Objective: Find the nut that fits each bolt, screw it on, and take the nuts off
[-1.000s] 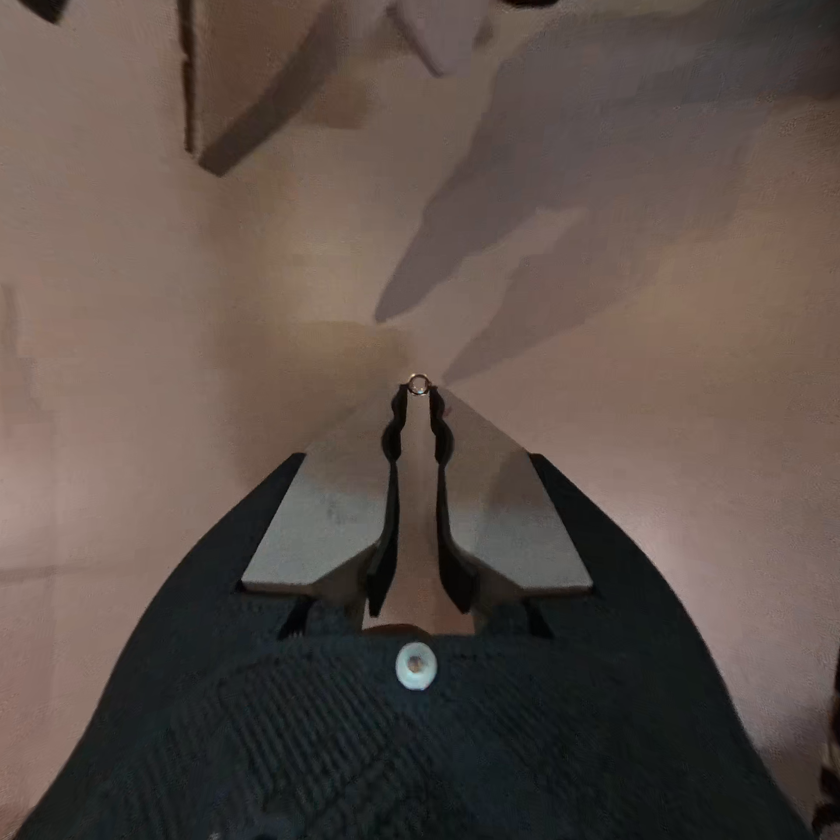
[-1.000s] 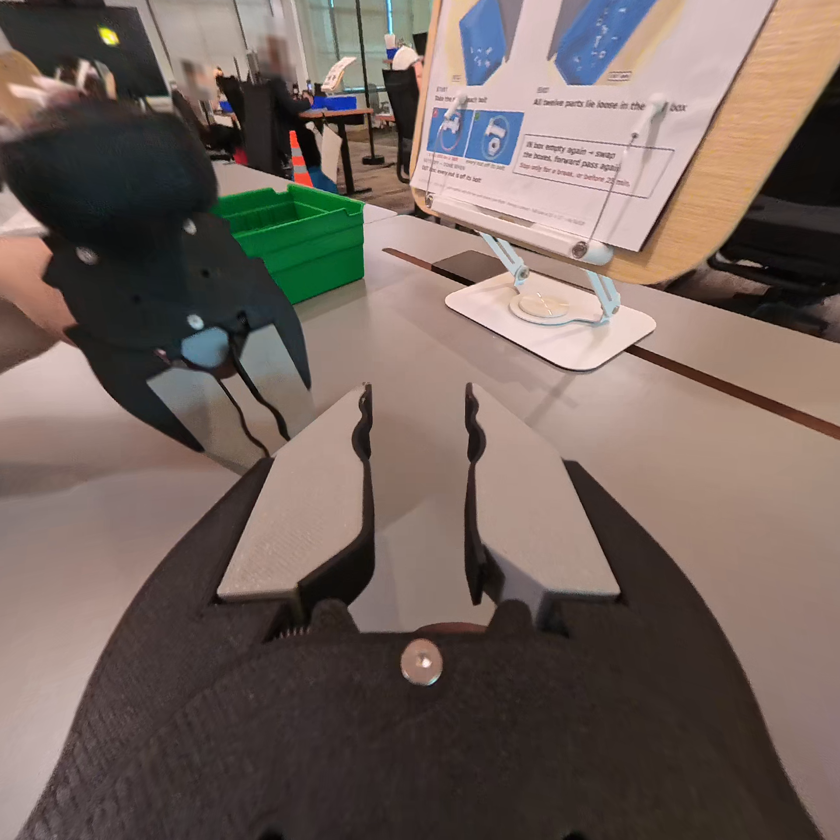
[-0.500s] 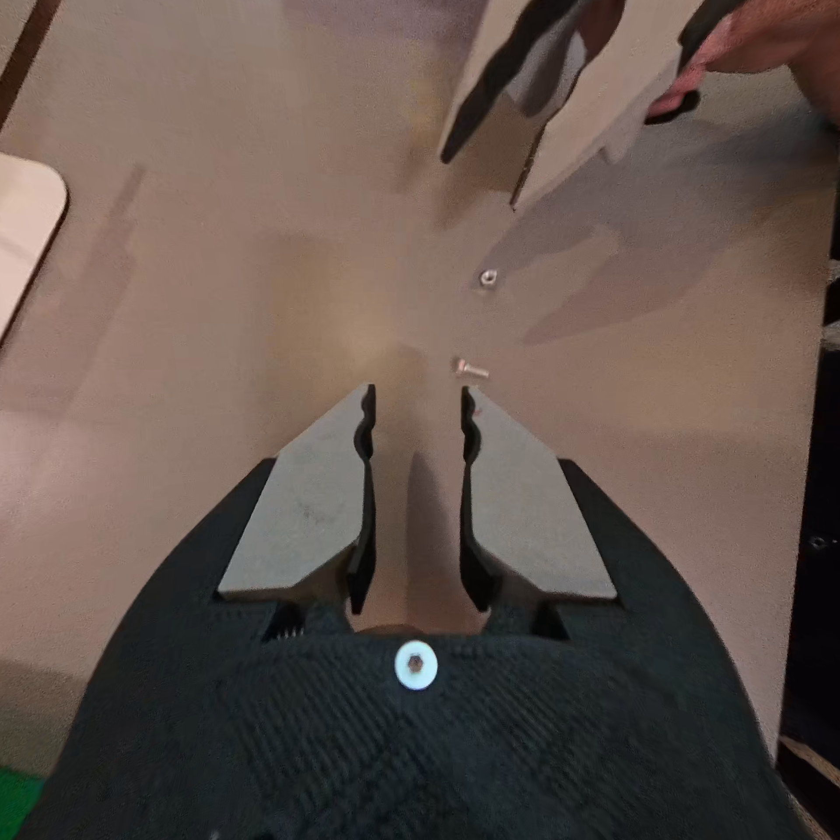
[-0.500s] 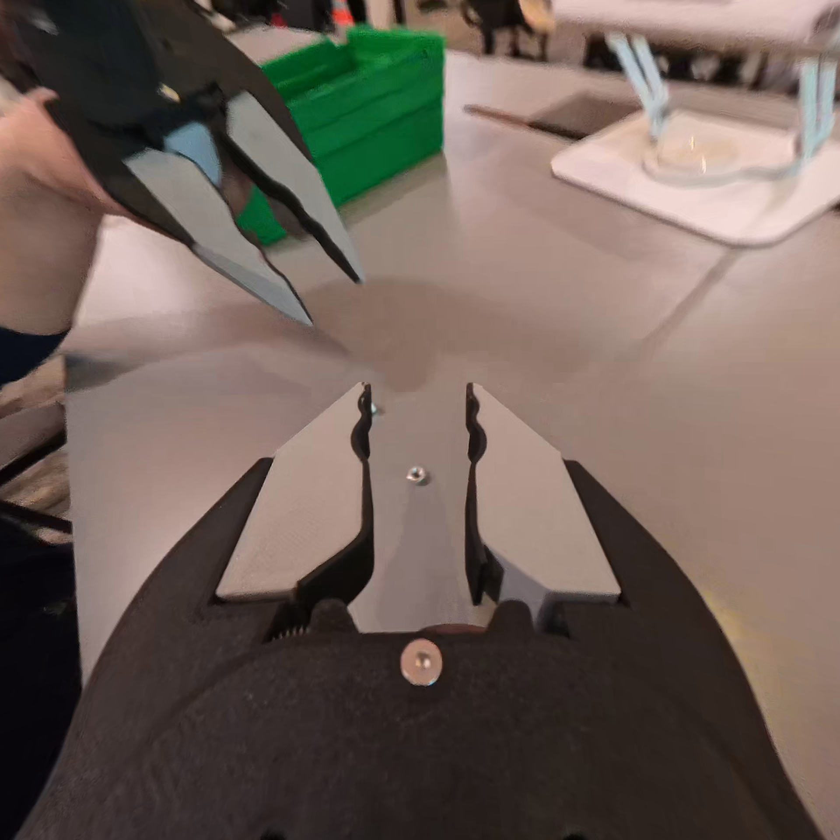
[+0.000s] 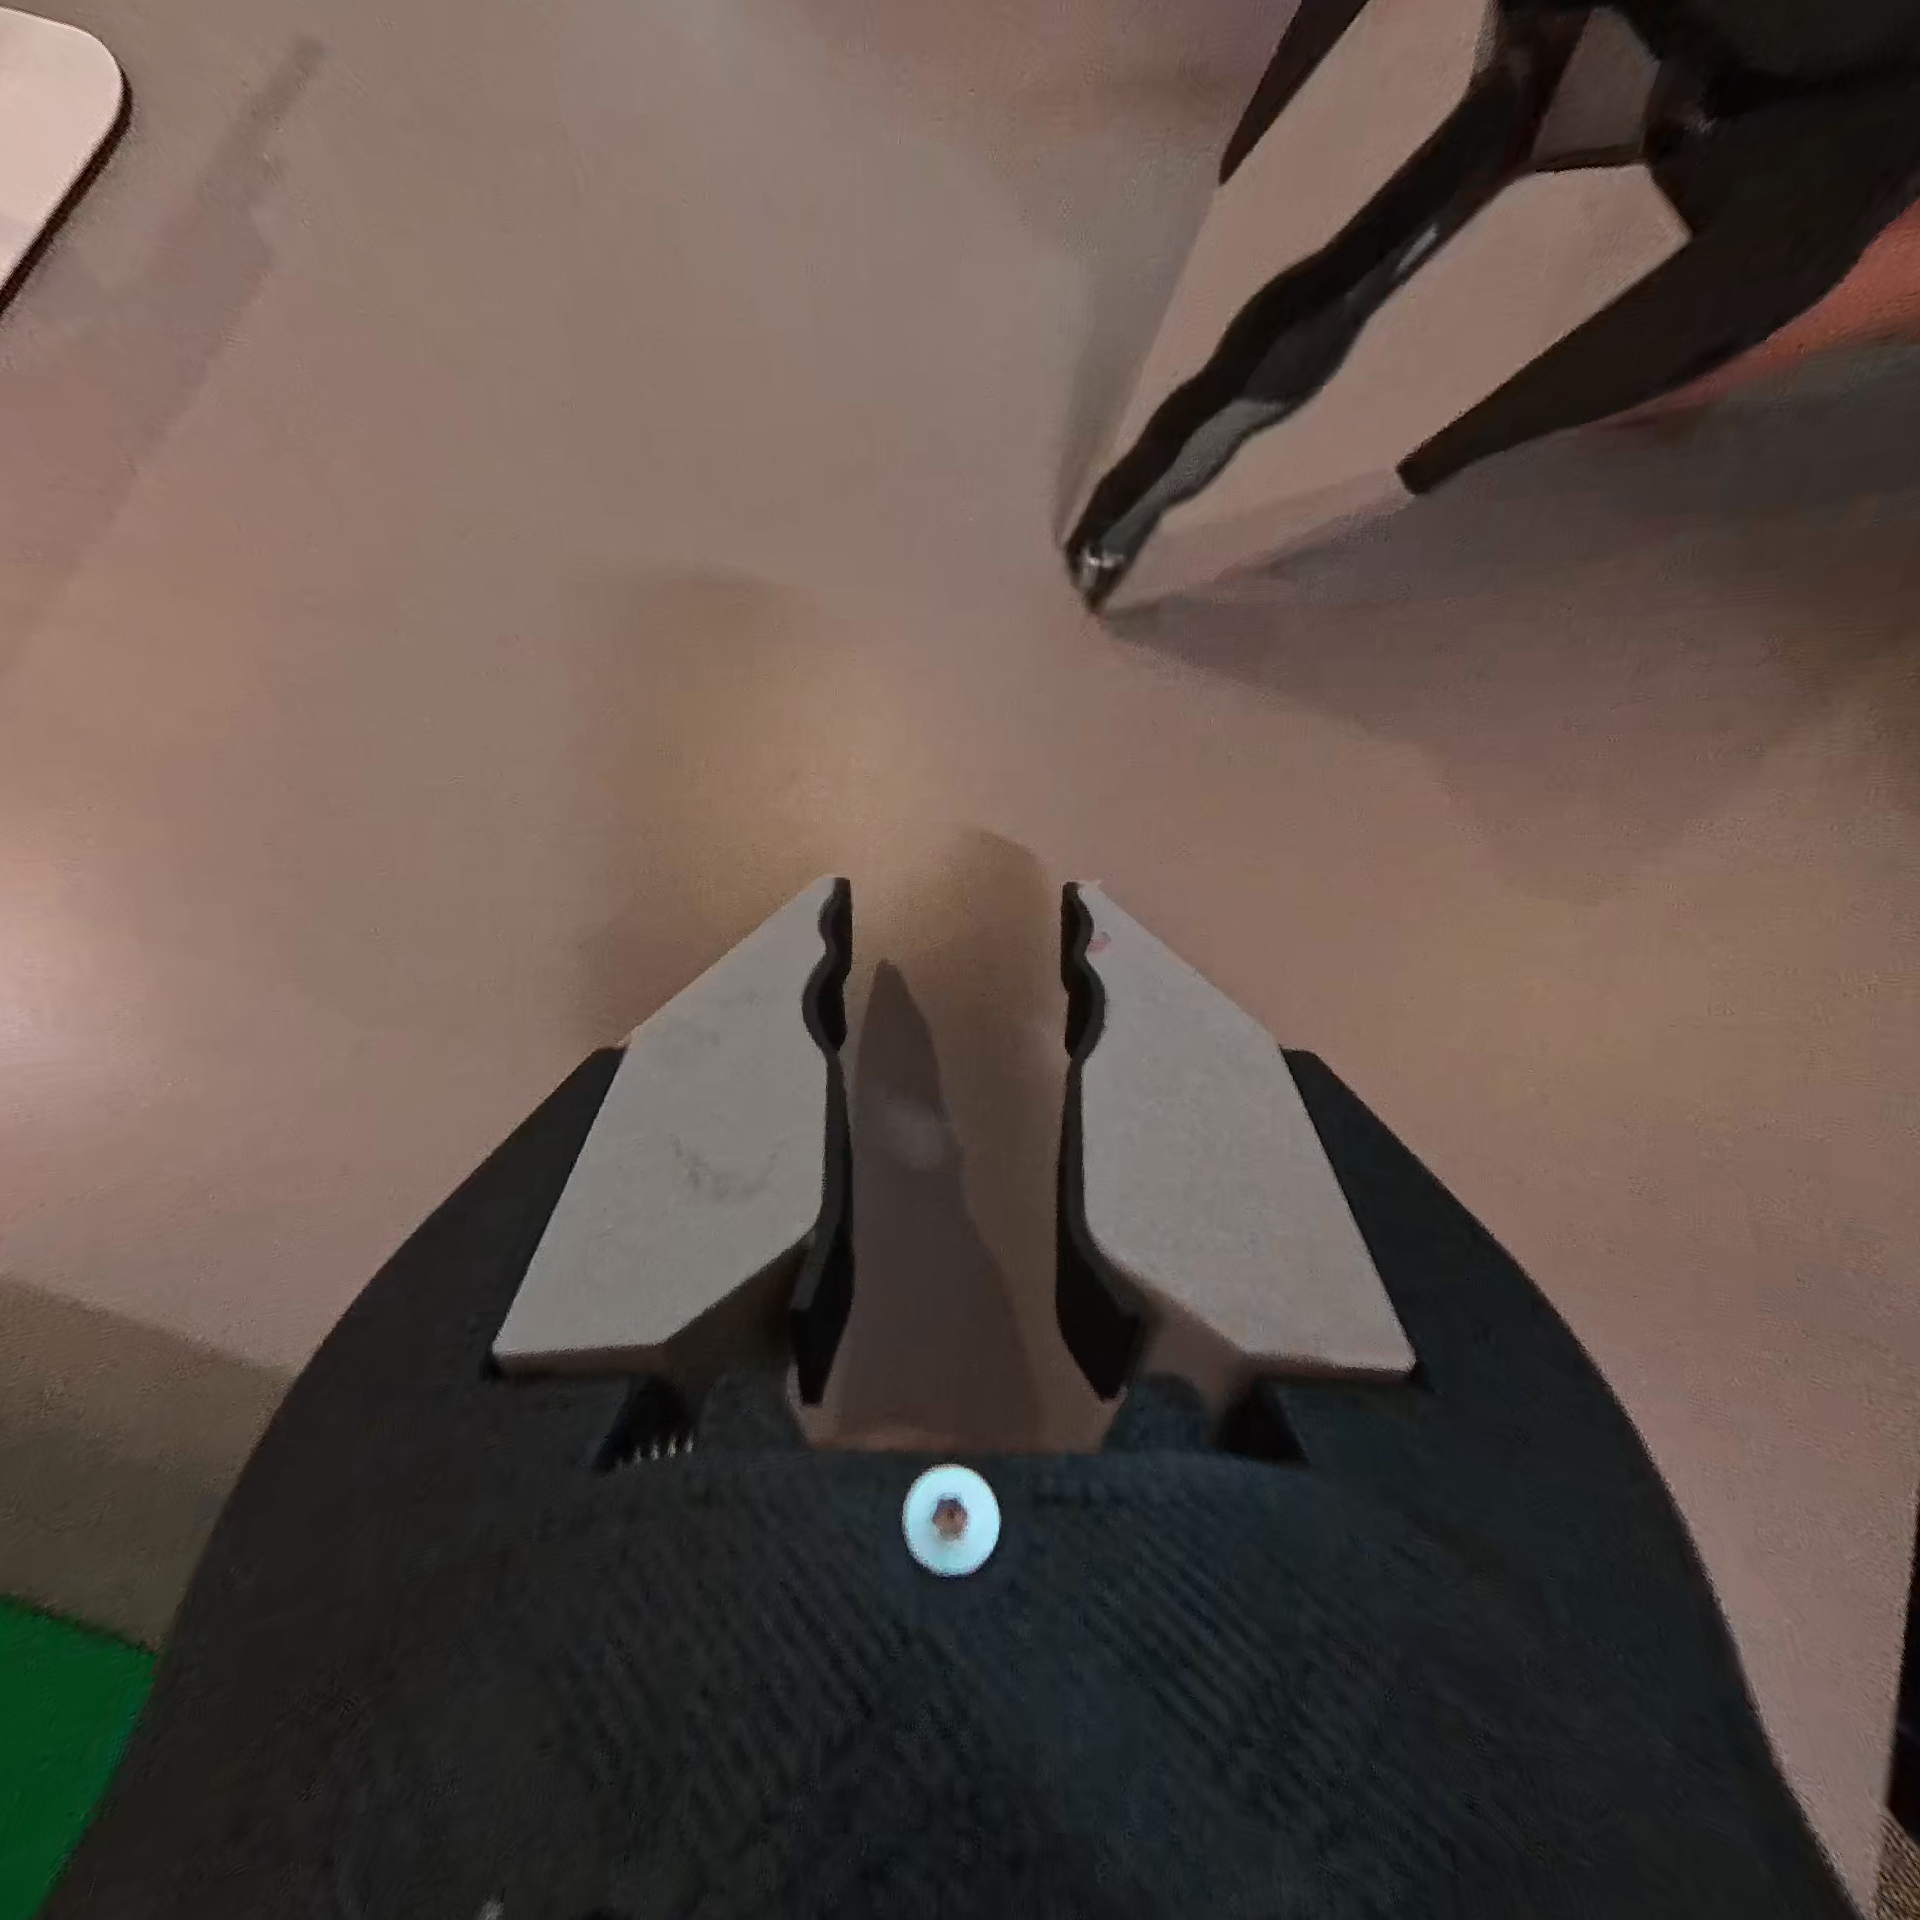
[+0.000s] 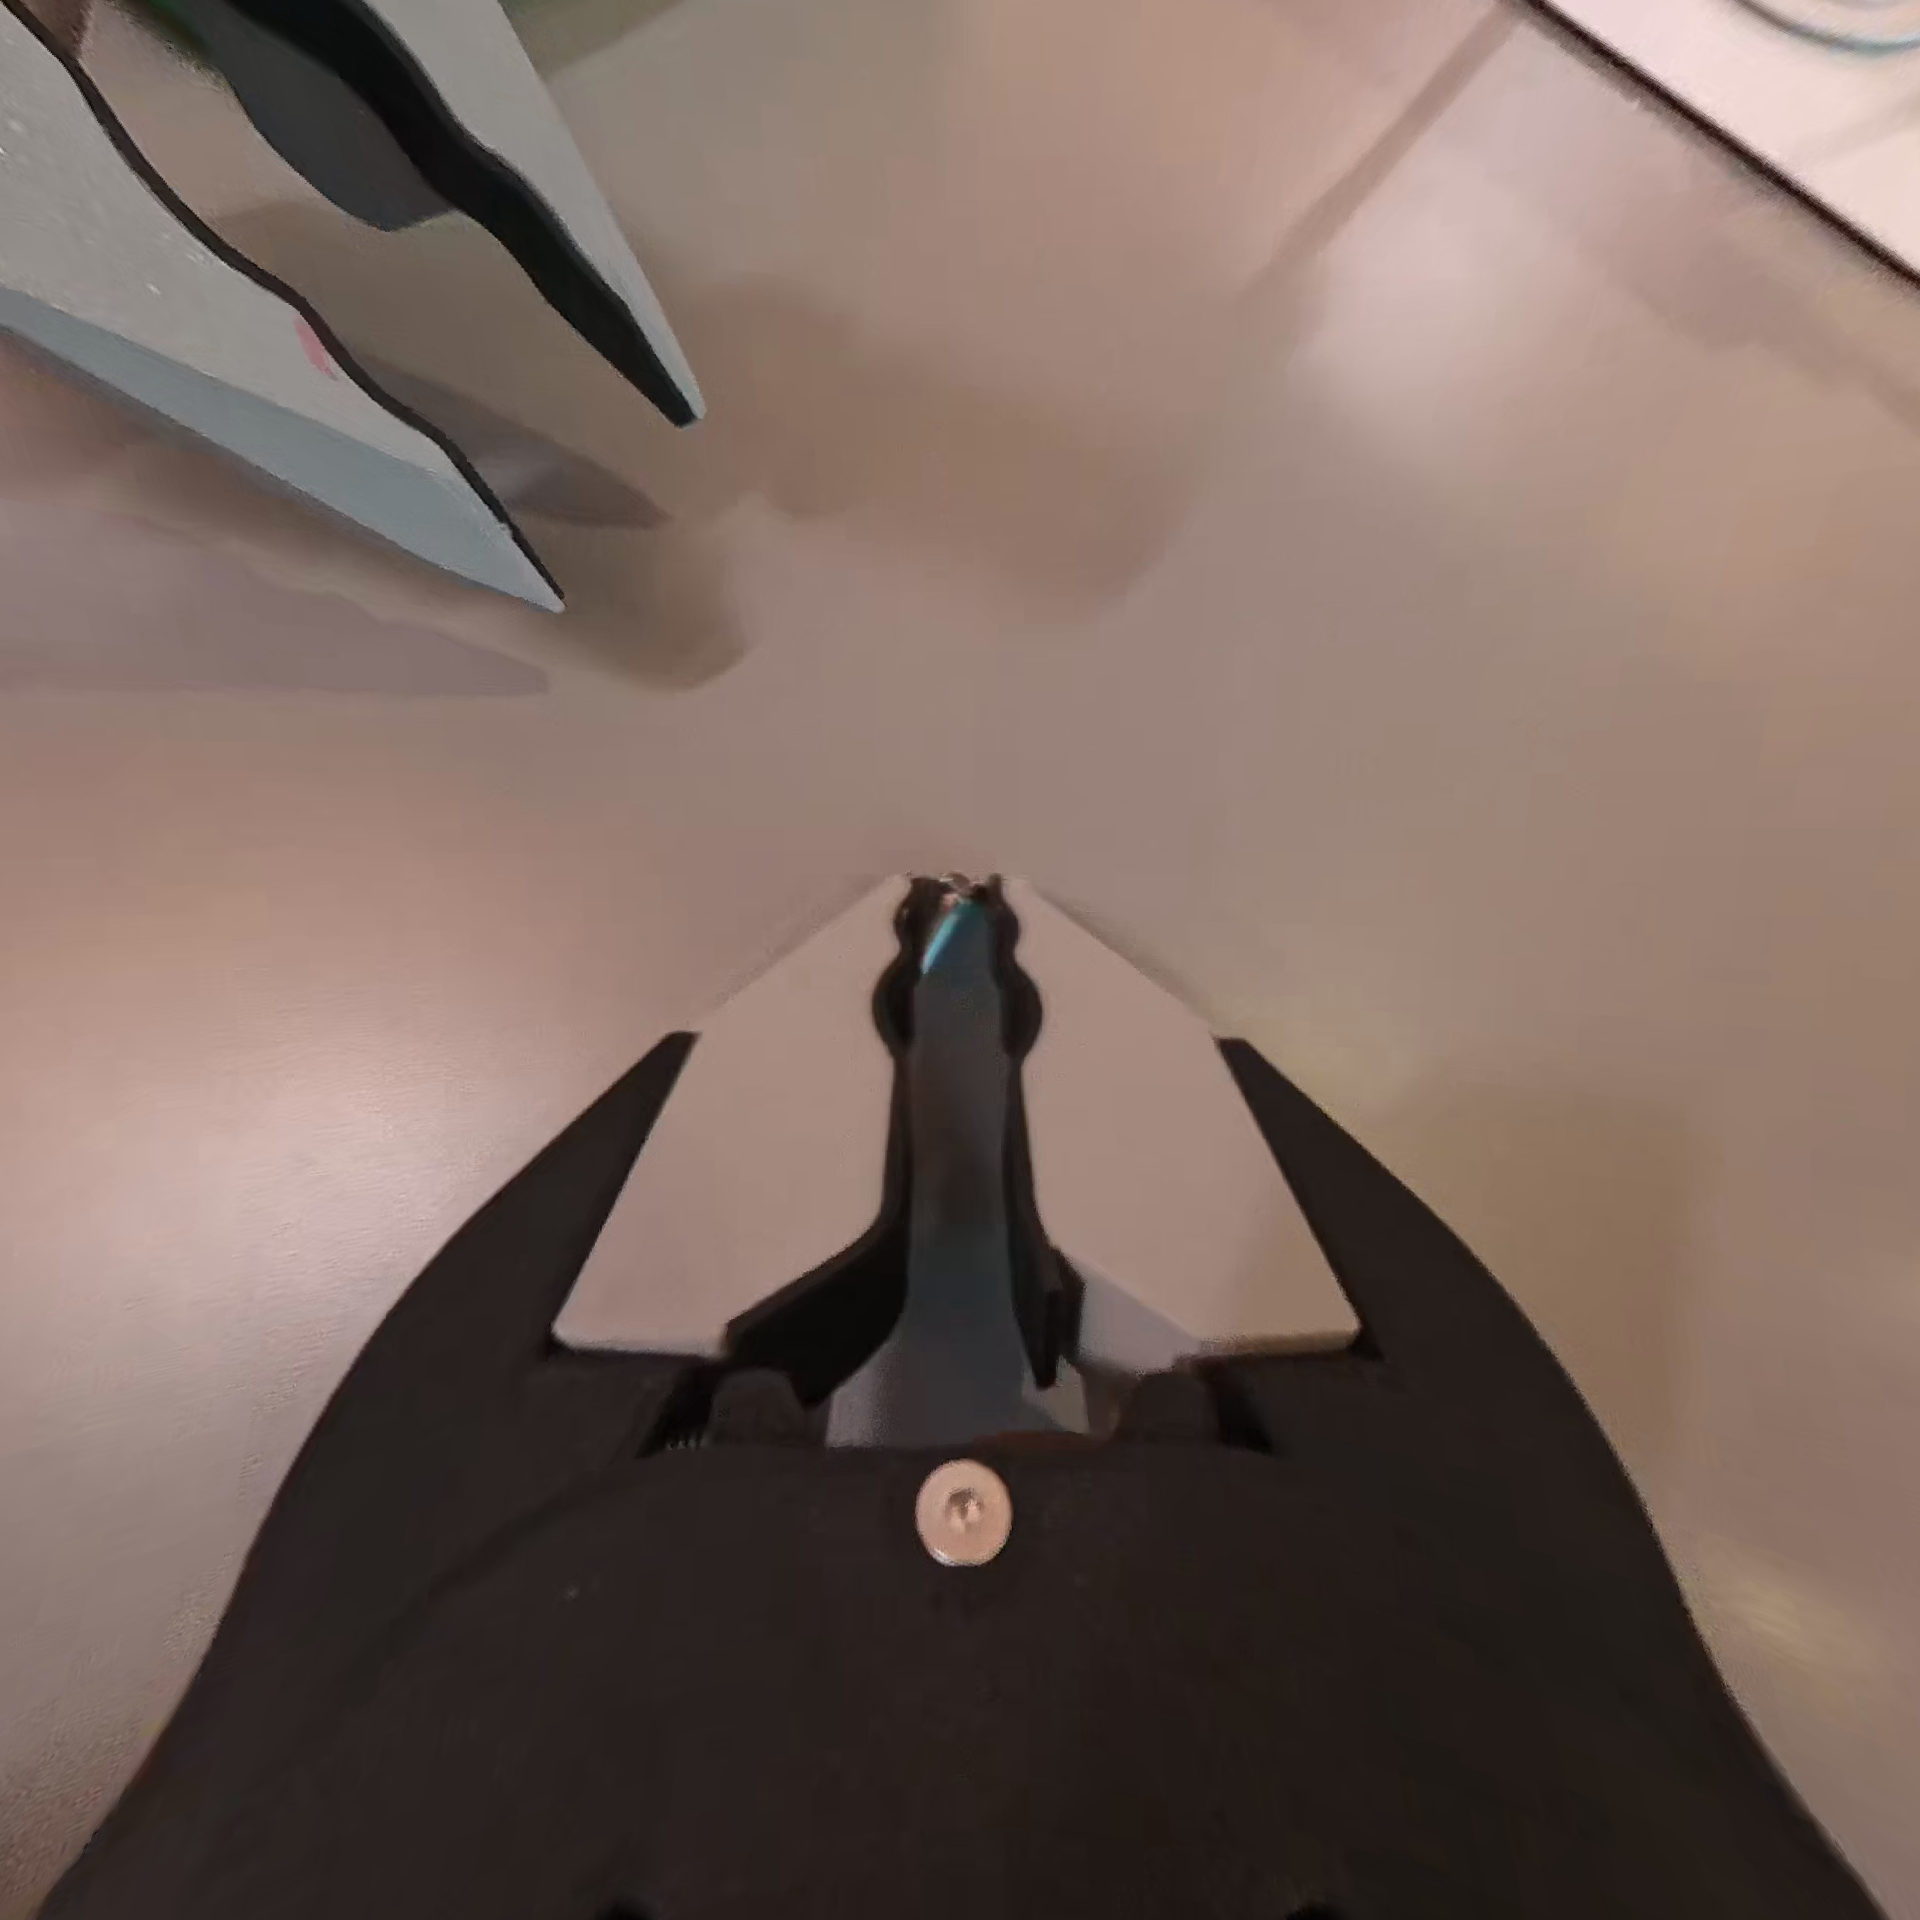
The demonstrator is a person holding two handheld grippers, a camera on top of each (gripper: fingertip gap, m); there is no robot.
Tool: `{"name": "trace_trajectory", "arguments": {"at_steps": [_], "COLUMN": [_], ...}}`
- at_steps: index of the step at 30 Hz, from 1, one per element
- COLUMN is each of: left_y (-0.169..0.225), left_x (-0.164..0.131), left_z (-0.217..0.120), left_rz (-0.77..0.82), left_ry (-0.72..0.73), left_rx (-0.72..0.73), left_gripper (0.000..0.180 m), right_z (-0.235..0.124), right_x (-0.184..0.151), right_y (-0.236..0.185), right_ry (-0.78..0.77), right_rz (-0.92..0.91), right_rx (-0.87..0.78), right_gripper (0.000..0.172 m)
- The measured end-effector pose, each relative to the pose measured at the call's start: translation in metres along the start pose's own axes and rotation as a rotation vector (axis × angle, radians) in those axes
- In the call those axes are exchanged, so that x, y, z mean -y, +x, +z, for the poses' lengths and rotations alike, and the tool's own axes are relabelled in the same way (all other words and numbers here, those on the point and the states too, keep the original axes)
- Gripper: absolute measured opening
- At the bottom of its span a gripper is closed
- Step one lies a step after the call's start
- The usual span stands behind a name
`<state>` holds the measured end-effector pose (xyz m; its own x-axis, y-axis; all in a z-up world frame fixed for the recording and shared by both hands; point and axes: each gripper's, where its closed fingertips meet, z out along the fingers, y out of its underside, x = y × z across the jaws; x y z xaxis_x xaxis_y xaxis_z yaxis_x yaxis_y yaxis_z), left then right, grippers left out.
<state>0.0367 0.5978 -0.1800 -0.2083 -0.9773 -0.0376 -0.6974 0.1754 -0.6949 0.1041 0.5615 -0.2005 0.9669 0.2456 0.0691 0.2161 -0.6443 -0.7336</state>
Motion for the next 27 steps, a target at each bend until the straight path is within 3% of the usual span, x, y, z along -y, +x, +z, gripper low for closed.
{"name": "trace_trajectory", "arguments": {"at_steps": [3,9,15,17,22,27], "left_y": [0.004,0.017,0.02,0.023,0.03,0.026], "left_x": [0.002,0.038,0.083,0.088,0.09,0.091], "left_z": [0.005,0.017,0.001,-0.002,-0.001,-0.001], "left_rz": [0.023,0.115,0.254,0.259,0.19,0.174], "left_ry": [0.024,0.174,0.384,0.426,0.472,0.498], "left_rx": [-0.027,0.011,0.223,0.231,0.146,0.16], "left_gripper": [0.037,0.037,0.025,0.021,0.024,0.018], "right_z": [0.003,-0.031,-0.053,-0.06,-0.06,-0.057], "right_x": [0.002,0.043,0.078,0.079,0.077,0.078], "right_y": [0.005,-0.013,-0.021,-0.031,-0.032,-0.031], "right_ry": [-0.035,-0.111,-0.163,-0.144,-0.076,-0.022], "right_rz": [-0.062,-0.049,0.024,0.053,0.036,0.168], "right_rx": [0.021,0.512,0.729,0.809,0.799,0.809], "right_gripper": [0.006,0.007,0.007,0.007,0.007,0.007]}}
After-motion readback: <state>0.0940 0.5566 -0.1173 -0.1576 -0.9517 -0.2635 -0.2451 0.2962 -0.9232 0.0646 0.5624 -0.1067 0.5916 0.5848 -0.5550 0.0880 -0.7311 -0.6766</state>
